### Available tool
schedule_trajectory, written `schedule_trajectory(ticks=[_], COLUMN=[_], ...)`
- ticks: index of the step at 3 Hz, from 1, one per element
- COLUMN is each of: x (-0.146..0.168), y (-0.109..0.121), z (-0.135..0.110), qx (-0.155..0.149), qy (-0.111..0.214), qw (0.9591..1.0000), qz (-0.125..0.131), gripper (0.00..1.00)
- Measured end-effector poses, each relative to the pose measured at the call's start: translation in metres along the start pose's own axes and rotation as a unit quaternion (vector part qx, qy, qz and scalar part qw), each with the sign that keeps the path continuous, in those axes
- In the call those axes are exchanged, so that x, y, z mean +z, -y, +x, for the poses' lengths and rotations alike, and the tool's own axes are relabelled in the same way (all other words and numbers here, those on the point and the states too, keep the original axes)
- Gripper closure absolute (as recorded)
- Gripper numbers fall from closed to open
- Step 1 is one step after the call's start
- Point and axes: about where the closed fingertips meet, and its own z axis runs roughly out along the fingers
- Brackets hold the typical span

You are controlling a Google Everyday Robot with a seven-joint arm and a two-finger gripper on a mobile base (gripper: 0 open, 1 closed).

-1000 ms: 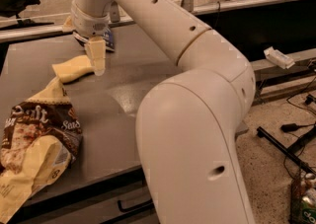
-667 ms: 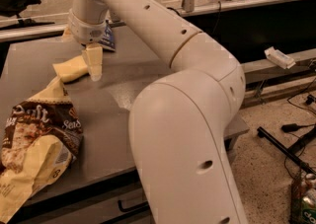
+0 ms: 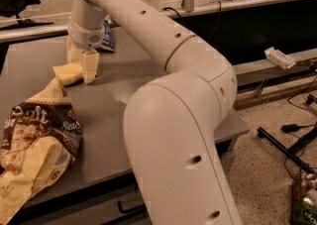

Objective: Pick sponge

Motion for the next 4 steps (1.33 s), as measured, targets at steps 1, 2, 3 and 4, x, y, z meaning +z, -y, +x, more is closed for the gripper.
schedule_trajectory(ticks=[1, 2, 3, 4], x=[-0.003, -0.003, -0.042, -0.106], y=[0.001, 0.001, 0.000, -0.009], z=[-0.001, -0.001, 0.006, 0.020], qx=[0.000, 0.000, 0.004, 0.010], qy=[0.000, 0.000, 0.036, 0.080], qw=[1.0000, 1.0000, 0.9982, 0.9898], qz=[0.000, 0.000, 0.049, 0.117], gripper=[0.70, 0.93, 1.00, 1.00])
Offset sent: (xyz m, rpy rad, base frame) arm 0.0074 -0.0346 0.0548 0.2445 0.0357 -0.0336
